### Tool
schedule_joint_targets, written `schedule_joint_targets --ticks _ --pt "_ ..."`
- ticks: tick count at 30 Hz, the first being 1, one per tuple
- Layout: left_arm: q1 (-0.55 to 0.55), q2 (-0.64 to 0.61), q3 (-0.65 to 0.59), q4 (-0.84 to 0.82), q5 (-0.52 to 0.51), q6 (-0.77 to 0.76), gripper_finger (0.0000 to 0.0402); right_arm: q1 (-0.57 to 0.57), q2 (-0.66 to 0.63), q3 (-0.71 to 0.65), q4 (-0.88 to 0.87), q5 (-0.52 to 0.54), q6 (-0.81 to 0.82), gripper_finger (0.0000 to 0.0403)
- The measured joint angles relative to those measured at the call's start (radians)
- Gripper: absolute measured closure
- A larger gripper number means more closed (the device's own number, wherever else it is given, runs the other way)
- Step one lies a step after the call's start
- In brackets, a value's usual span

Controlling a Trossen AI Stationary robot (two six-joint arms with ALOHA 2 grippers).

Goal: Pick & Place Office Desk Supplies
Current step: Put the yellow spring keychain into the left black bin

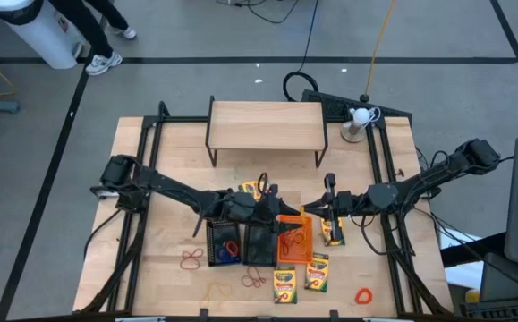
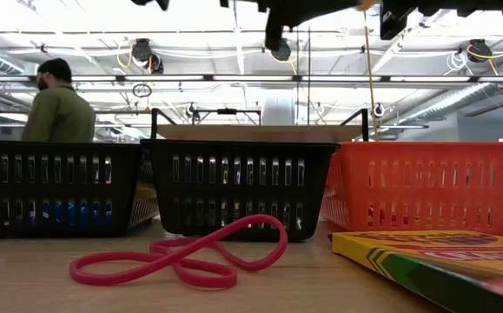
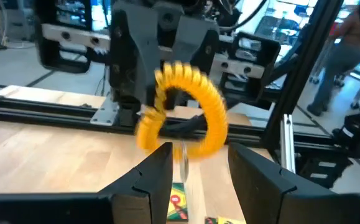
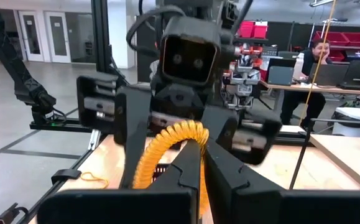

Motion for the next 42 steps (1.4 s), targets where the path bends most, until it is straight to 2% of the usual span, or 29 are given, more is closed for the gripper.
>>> schedule_joint_targets --ticks 7,42 --pt "0.013 0.027 0.004 0.066 -0.002 0.013 0.0245 0.000 0.000 0.000 0.005 -0.023 0.000 0.0403" --pt "-0.026 -0.023 0.006 0.008 -0.005 -0.024 0.0245 -0.007 0.000 0.000 -0.025 -0.011 0.003 0.0403"
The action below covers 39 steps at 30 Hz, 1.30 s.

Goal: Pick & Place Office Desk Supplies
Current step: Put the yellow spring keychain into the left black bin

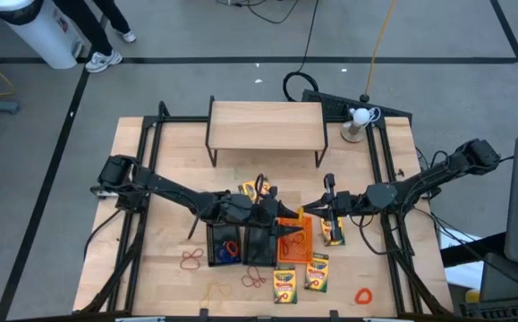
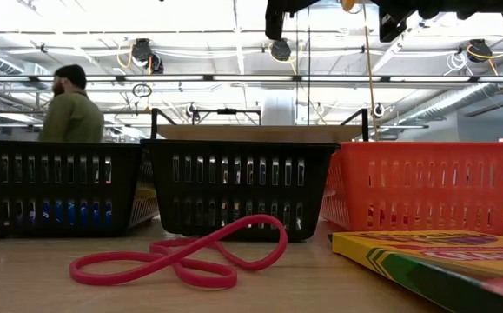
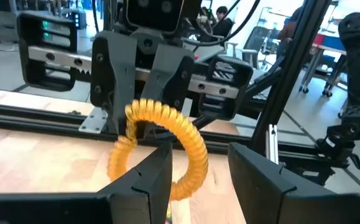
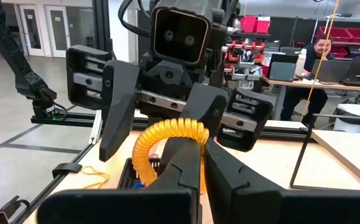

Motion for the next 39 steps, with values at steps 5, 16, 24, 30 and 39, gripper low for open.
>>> schedule_joint_targets --ticks 5,16,24,30,39 --pt "0.000 0.000 0.000 0.000 0.001 0.054 0.0245 0.000 0.000 0.000 0.000 0.000 0.000 0.0403" --pt "-0.005 0.000 0.000 0.003 0.001 0.106 0.0387 0.001 0.000 0.000 0.000 -0.002 0.001 0.0403" --pt "-0.005 0.000 0.000 0.002 0.001 0.109 0.0394 0.001 0.000 0.000 0.000 -0.010 -0.008 0.0391" --pt "-0.005 0.000 0.000 0.002 0.001 0.109 0.0396 0.001 0.000 0.000 0.000 -0.011 -0.049 0.0343" --pt "-0.005 0.000 0.000 0.002 0.001 0.108 0.0396 0.001 0.000 0.000 0.009 -0.009 -0.047 0.0244"
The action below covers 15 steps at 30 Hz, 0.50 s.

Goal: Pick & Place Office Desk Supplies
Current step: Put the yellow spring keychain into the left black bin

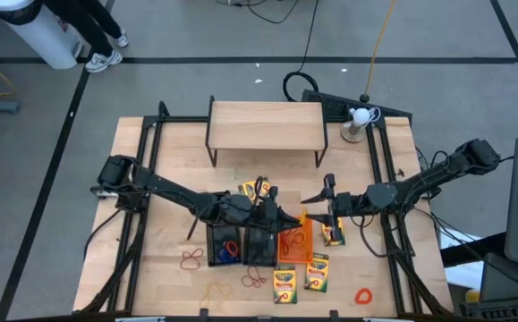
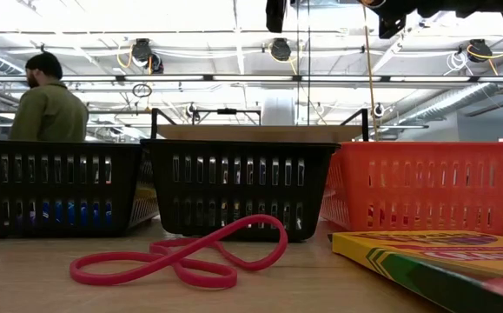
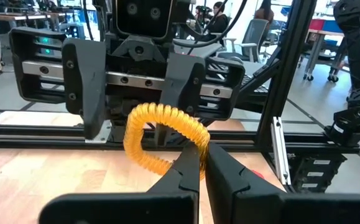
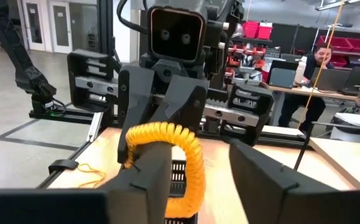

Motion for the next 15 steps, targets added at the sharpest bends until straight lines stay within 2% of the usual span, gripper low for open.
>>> schedule_joint_targets --ticks 7,15 --pt "0.004 -0.002 0.000 -0.030 -0.008 0.019 0.0396 0.000 0.000 0.000 -0.001 0.001 0.021 0.0205" --pt "0.011 -0.060 -0.002 -0.155 -0.109 0.020 0.0396 0.001 -0.001 0.000 -0.004 0.001 0.021 0.0207"
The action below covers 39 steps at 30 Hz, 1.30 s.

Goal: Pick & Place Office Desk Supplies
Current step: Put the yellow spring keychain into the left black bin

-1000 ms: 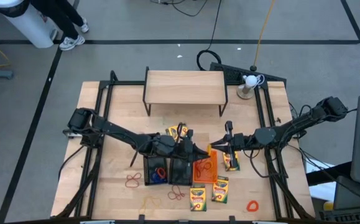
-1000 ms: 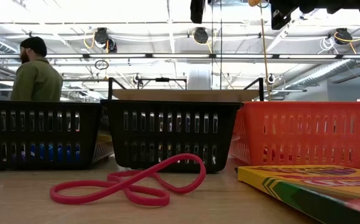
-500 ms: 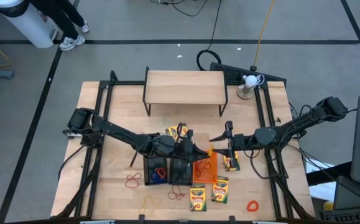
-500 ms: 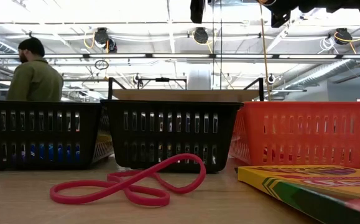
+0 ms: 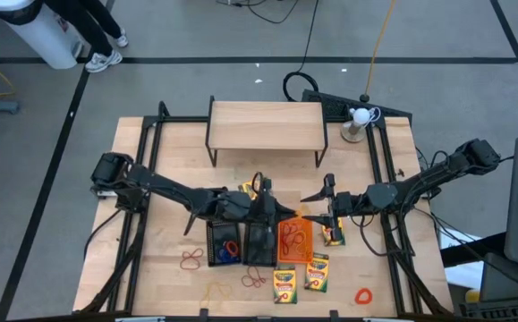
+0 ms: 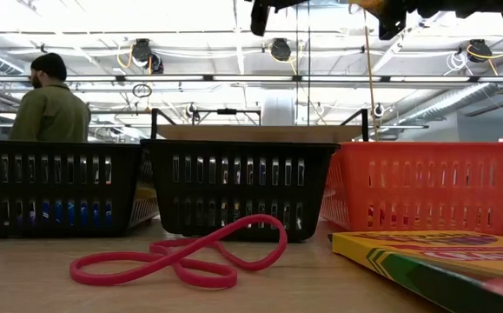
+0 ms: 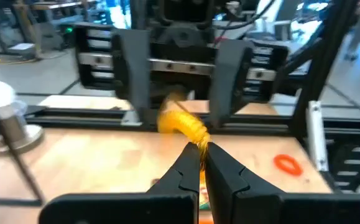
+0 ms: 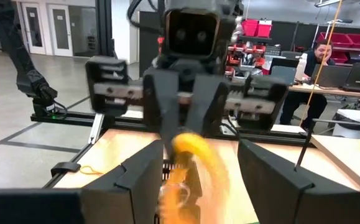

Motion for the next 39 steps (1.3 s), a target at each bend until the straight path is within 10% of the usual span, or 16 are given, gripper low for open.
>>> schedule_joint_targets --ticks 22,39 --pt "-0.158 -0.176 0.001 -0.424 -0.335 -0.069 0.0398 0.000 -0.055 0.000 -0.078 0.000 0.011 0.0230" --pt "-0.312 -0.218 0.001 -1.109 -0.377 -0.726 0.0394 0.000 -0.107 0.000 -0.152 -0.003 0.061 0.0232"
